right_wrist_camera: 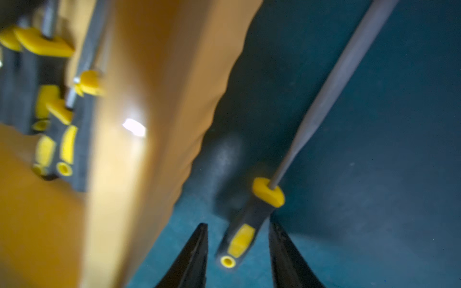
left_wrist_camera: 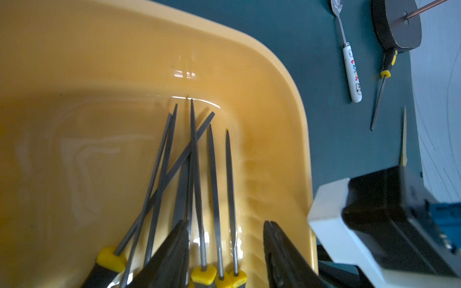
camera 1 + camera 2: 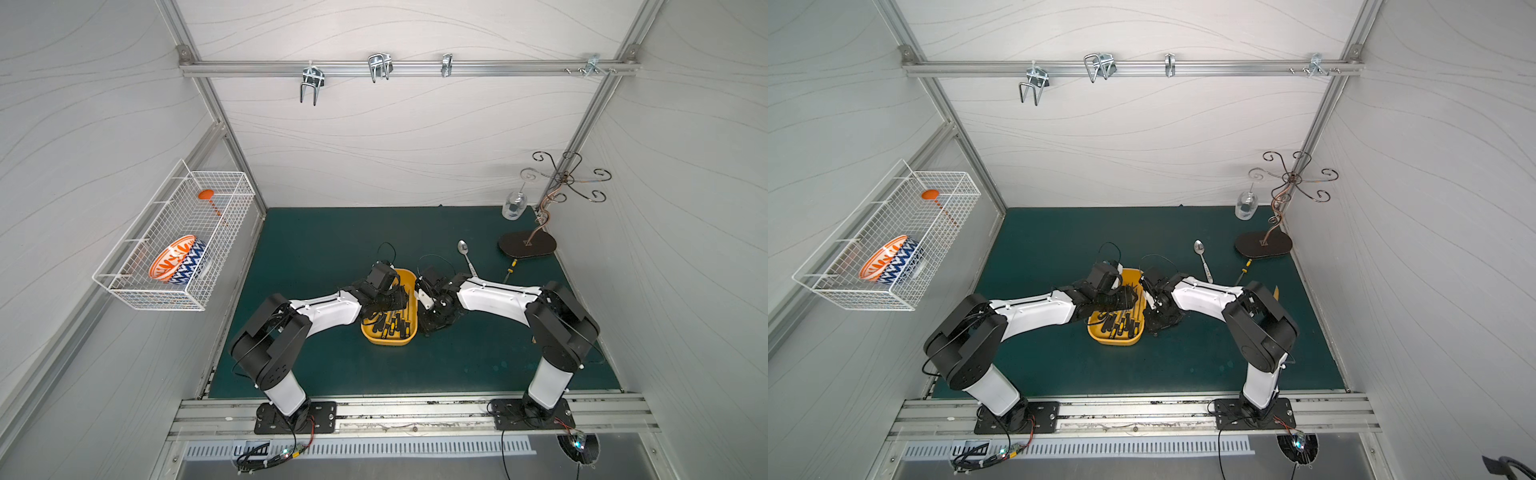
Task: Put the file tool into the storage box
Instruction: Pick up the file tool from the center of the board.
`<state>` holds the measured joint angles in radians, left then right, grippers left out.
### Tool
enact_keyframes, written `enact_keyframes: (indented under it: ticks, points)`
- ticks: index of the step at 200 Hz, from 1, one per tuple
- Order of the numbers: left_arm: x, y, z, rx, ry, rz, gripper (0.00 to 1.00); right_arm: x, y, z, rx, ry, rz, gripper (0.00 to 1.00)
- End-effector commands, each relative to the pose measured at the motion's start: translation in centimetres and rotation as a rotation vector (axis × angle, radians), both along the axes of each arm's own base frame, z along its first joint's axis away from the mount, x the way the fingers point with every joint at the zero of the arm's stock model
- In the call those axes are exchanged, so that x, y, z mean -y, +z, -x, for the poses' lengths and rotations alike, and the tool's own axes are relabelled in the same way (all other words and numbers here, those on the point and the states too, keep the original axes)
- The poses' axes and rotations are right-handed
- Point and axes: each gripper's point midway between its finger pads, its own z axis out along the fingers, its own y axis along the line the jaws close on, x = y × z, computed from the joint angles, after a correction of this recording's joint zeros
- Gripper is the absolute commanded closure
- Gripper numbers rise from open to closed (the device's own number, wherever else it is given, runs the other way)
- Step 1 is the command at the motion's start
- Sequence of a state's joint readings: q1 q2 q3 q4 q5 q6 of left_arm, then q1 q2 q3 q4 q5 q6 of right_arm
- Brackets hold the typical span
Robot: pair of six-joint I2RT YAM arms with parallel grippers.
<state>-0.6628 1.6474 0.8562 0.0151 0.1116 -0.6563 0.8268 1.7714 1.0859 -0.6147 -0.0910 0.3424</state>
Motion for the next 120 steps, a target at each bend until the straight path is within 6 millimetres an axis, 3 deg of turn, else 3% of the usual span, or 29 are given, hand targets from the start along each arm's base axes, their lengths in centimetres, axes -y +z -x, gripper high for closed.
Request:
enact_keyframes:
  ticks: [1, 32, 54, 93, 120]
  points:
    - [0.6, 2.1, -1.0, 0.064, -0.004, 0.029, 0.47, 3.1, -1.8, 1.1, -0.028, 0.004, 0.166, 0.67]
    - [0.7, 2.2, -1.0, 0.066, -0.007, 0.035, 0.47, 4.1, -2.1, 0.9, -0.012, 0.001, 0.211, 0.86]
    - [0.9, 2.5, -1.1, 0.072, -0.012, 0.047, 0.46, 4.4, -1.6, 0.5, -0.004, -0.032, 0.192, 0.94]
    - [1.9, 3.9, -1.0, 0.096, -0.039, 0.120, 0.36, 4.5, 1.9, -1.6, -0.006, -0.213, -0.073, 0.98]
    - [3.0, 5.1, -0.8, 0.109, -0.071, 0.196, 0.32, 3.8, 4.8, -2.2, 0.043, -0.229, -0.235, 0.98]
